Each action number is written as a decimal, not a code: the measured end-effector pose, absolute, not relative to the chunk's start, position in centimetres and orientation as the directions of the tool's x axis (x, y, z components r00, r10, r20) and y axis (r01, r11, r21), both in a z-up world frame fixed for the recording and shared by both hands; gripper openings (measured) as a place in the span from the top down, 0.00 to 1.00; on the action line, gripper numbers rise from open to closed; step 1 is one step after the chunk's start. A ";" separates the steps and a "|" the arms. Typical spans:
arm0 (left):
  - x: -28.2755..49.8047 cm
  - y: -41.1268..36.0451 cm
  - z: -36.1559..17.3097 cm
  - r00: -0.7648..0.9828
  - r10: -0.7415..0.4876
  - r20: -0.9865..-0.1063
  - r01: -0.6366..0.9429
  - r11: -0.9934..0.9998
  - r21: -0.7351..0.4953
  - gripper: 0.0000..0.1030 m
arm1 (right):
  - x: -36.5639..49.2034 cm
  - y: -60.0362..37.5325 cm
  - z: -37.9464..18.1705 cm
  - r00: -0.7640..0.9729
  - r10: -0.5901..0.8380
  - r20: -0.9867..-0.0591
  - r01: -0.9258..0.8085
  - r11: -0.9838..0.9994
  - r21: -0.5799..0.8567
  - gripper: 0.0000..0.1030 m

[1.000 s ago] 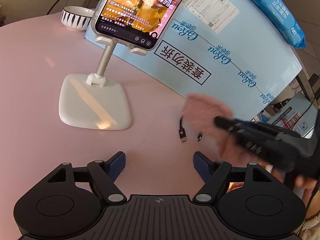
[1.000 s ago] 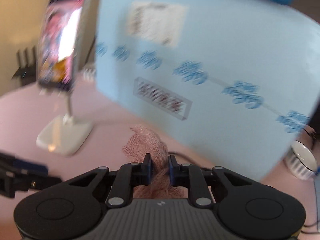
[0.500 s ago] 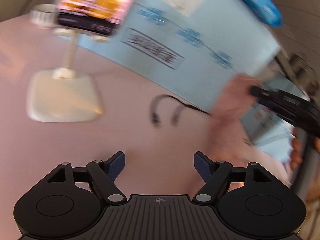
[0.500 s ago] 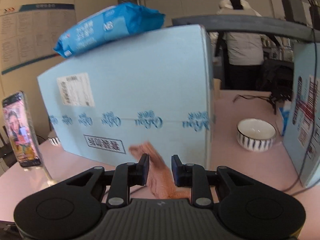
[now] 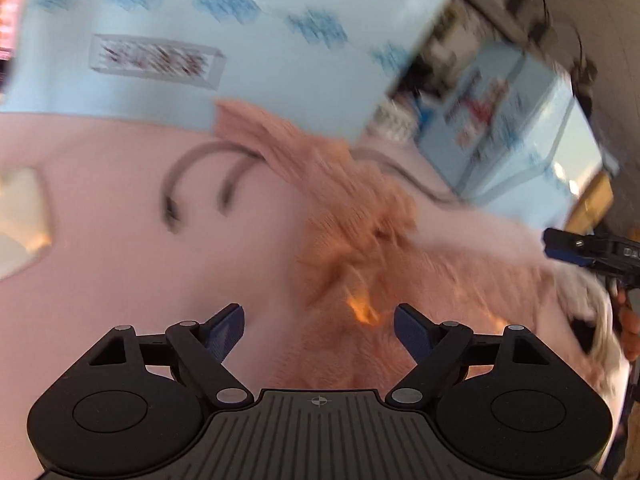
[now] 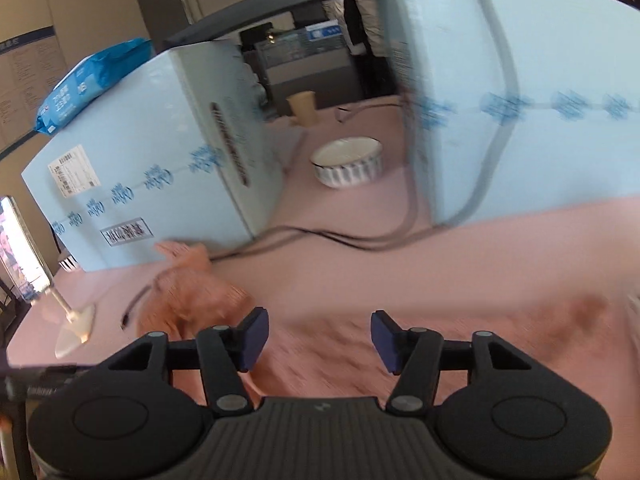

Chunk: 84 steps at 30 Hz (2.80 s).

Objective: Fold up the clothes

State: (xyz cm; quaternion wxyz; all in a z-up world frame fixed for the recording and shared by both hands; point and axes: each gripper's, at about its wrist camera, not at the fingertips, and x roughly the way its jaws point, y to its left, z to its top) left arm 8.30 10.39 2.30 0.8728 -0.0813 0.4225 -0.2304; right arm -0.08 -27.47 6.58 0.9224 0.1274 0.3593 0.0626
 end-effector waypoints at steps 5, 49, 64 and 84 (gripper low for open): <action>6.9 4.9 2.6 0.607 -0.229 -0.761 0.363 0.932 0.009 0.65 | -4.9 -31.9 4.9 0.718 0.141 -0.682 0.034 0.971 0.237 0.41; 17.7 8.1 3.9 0.527 -0.316 -0.789 0.170 0.949 -0.267 0.92 | -11.4 -35.6 -1.2 0.802 0.350 -0.484 -0.137 0.896 0.422 0.06; 25.2 3.0 4.8 0.706 -0.204 -0.678 0.158 0.979 -0.130 0.55 | -11.5 -35.9 -1.2 0.809 0.365 -0.461 -0.131 0.876 0.464 0.06; 3.2 16.8 8.8 0.575 -0.318 -0.754 0.120 0.944 -0.307 0.12 | -12.1 -36.7 -1.0 0.834 0.367 -0.412 -0.112 0.843 0.526 0.08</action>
